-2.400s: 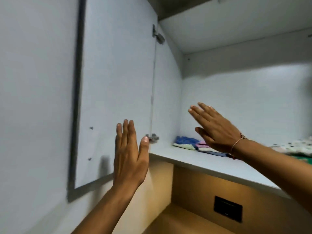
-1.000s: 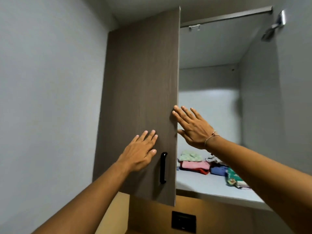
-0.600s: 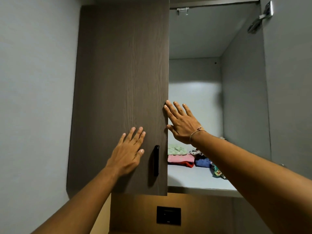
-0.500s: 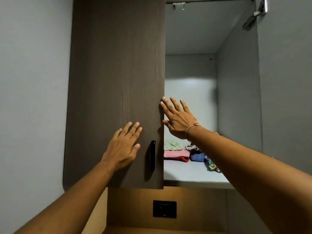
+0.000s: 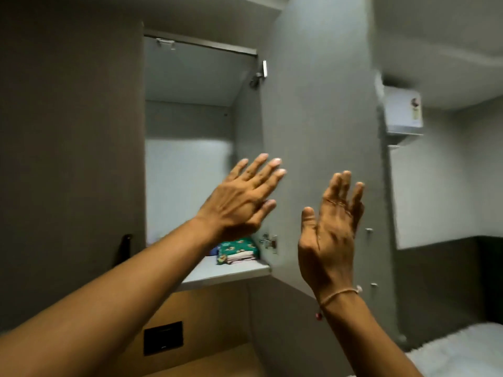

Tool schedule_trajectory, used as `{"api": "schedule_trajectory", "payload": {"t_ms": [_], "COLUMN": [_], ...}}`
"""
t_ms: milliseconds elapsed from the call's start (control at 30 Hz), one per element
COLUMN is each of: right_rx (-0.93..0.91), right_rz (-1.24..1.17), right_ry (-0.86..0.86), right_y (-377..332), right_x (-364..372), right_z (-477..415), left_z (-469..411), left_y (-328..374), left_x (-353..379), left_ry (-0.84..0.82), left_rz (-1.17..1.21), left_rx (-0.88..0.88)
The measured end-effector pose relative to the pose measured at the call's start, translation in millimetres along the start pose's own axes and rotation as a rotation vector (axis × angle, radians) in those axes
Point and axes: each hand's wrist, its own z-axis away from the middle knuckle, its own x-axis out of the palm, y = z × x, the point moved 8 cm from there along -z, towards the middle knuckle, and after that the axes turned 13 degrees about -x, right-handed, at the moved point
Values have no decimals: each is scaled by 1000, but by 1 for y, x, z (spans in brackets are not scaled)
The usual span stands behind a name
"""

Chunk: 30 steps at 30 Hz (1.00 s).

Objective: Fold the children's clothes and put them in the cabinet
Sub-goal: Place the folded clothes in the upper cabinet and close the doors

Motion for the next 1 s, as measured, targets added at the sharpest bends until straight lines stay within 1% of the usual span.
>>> {"api": "schedule_trajectory", "payload": {"t_ms": [33, 100, 200, 267, 333, 400, 467, 567, 633, 800, 900, 1000], "right_rx": [9, 84, 253, 342, 367, 371, 375, 353, 310, 112, -38, -181], "right_rz": [50, 106, 53, -74, -207, -270, -305, -356, -400, -498, -529, -474], "right_ry": [33, 46, -48, -190, -321, -367, -376, -358, -342, -325, -365, -491], "right_y": [8, 31, 70, 90, 97, 97, 93, 76, 52, -28, -80, -117], "right_x": [-27, -66, -83, -74, -62, -58, -60, -58, -50, -4, 42, 106], "right_z": [2, 6, 14, 19, 21, 21, 22, 24, 27, 41, 45, 50], "left_z": [-15, -40, -71, -87, -98, -104, -101, -90, -75, -9, 35, 78], "left_y": [34, 87, 133, 150, 155, 153, 149, 133, 111, 35, -28, -95], "left_x": [-8, -21, -29, -27, -18, -11, -12, -25, -36, -64, -69, -58], "left_ry": [32, 60, 52, 32, -17, -48, -45, -37, -32, -23, -46, -106], "left_rz": [12, 13, -22, -87, -152, -194, -199, -164, -169, -157, -156, -183], "left_rx": [63, 154, 230, 258, 263, 260, 257, 251, 243, 183, 65, -115]}}
